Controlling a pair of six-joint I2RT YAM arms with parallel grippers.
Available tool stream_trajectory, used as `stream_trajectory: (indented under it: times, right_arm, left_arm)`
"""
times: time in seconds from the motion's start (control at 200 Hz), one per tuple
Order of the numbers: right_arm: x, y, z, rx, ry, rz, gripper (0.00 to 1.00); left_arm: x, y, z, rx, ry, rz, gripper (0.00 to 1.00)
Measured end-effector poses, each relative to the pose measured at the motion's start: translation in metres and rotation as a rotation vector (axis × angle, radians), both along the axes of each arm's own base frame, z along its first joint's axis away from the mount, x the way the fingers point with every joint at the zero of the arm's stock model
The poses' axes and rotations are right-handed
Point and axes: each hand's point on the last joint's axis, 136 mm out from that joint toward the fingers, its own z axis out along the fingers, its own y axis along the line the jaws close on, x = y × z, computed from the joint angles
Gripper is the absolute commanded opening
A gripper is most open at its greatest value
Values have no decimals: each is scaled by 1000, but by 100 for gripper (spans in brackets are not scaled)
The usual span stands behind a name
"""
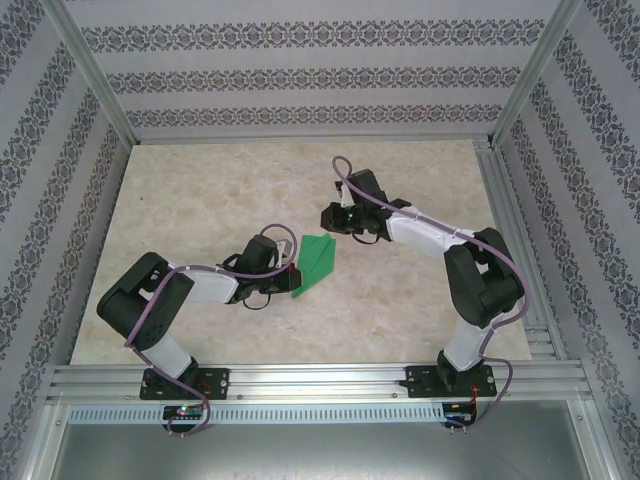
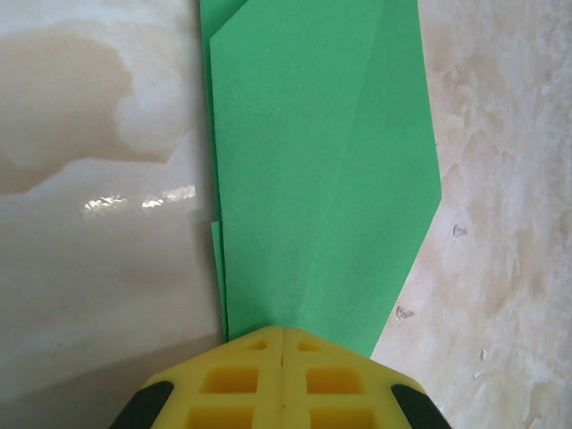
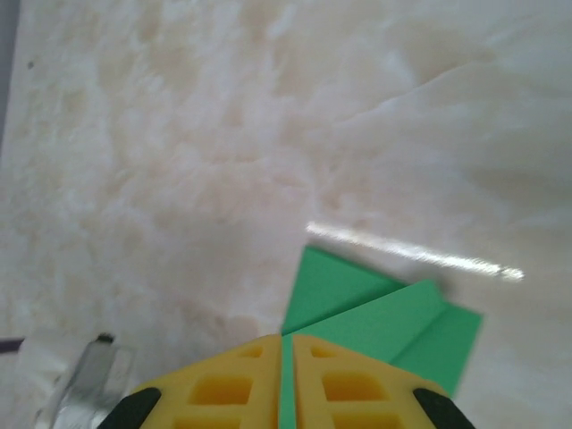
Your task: Fold a paper plane with a square sheet of paper (pick it up from the middle)
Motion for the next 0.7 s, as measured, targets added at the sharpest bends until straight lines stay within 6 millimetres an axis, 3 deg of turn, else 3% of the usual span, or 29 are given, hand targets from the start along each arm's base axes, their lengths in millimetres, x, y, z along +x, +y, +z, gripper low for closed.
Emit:
stream_trajectory:
  times: [0.115,0.275,0.52,0.704]
  right_arm:
    - [-29,21,-23,3,71,62,12]
    - [-58,35,-65,-24,189,106,10]
    - [-65,32,-93,-45,259,97,10]
    - [-65,35,-95,-36,270,108,9]
  left_arm:
    - [0,0,0,0,0,0,4]
    - [0,0,1,1,1,1,4]
    - [-1,0,1,4,8,0,4]
    - [-6,-2,4,-18,32,-19,9]
